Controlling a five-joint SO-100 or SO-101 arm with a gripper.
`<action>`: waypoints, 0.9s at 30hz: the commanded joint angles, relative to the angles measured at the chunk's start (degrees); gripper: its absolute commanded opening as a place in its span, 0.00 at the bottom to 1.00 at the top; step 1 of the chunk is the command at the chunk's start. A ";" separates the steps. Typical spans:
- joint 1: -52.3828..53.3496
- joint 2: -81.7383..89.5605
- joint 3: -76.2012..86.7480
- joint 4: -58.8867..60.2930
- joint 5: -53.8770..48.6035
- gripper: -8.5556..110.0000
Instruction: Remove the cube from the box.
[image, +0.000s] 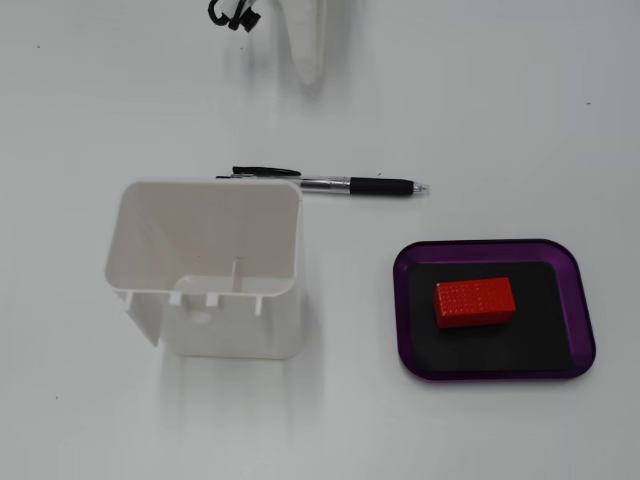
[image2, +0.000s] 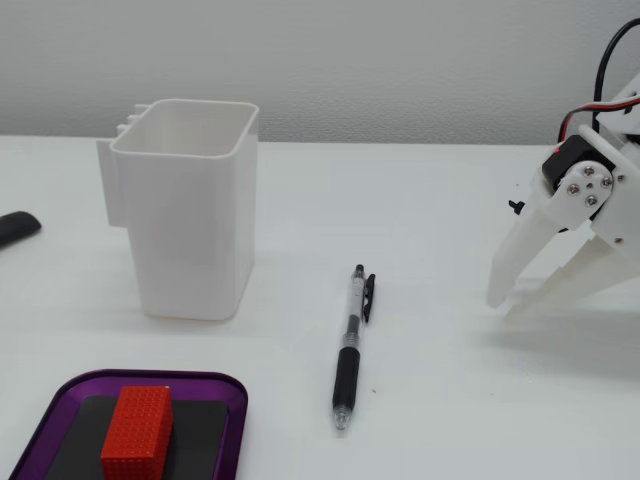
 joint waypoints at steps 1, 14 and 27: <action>-0.26 3.16 0.62 -0.70 4.48 0.08; -0.18 3.16 0.62 -0.70 4.48 0.08; 0.53 3.08 -1.93 -5.45 4.57 0.08</action>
